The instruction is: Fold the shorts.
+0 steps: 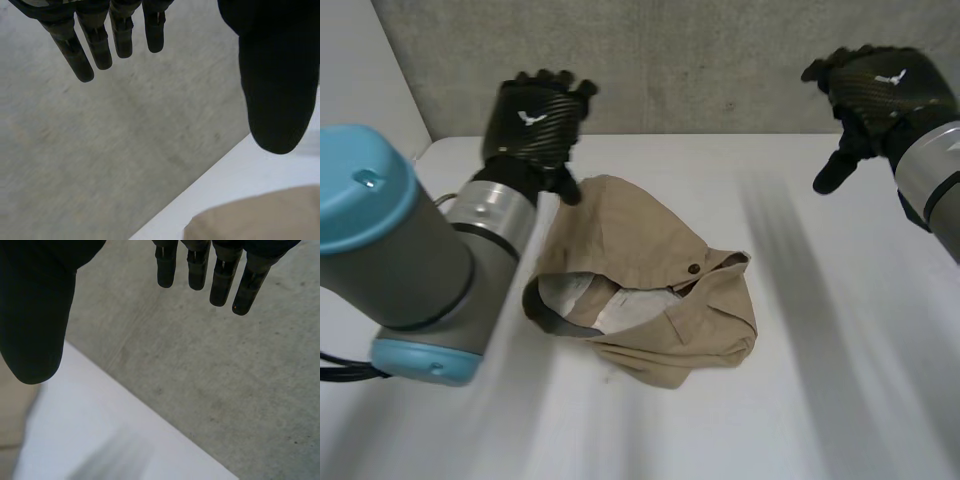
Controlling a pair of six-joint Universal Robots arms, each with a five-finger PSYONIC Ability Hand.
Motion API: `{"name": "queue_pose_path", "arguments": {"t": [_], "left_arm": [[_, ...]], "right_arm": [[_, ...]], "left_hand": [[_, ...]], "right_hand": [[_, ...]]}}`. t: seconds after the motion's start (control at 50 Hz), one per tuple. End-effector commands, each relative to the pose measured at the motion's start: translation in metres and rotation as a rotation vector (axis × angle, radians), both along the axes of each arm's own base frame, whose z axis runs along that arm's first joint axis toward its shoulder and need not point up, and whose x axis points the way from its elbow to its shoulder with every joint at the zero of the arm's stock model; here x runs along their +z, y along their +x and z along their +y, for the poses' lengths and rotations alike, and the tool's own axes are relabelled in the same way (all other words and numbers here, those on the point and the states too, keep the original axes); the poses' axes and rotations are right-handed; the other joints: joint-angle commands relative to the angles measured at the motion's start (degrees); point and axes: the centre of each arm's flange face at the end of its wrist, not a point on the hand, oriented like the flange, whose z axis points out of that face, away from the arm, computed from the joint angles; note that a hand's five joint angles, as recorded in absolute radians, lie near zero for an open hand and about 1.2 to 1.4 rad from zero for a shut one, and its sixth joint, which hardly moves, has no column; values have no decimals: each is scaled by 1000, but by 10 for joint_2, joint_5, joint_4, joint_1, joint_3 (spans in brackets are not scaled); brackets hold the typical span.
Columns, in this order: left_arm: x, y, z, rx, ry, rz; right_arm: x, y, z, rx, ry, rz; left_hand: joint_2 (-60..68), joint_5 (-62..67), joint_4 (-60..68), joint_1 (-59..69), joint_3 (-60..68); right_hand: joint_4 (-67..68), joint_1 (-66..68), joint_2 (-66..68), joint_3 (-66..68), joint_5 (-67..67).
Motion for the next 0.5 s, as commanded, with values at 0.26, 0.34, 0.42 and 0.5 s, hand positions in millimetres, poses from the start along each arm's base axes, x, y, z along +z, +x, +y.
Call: {"name": "queue_pose_path", "arguments": {"t": [0.26, 0.34, 0.42, 0.5], "left_arm": [[-81, 49, -11, 69, 356, -201], [-98, 48, -15, 66, 416, -224], [-111, 42, -22, 68, 436, -239], [-120, 35, -33, 65, 439, -238]], "right_arm": [[-68, 42, 33, 198, 88, 352], [-69, 42, 31, 194, 89, 352], [-68, 41, 30, 192, 88, 351], [-70, 41, 30, 191, 91, 352]], "left_hand": [[3, 9, 3, 7, -1], [3, 9, 3, 7, -1], [9, 16, 10, 14, 6], [256, 262, 257, 261, 252]], "right_hand": [[-34, -1, -25, -23, -28], [-34, -1, -25, -23, -28], [-34, -1, -25, -23, -28], [-34, -1, -25, -23, -28]]}}
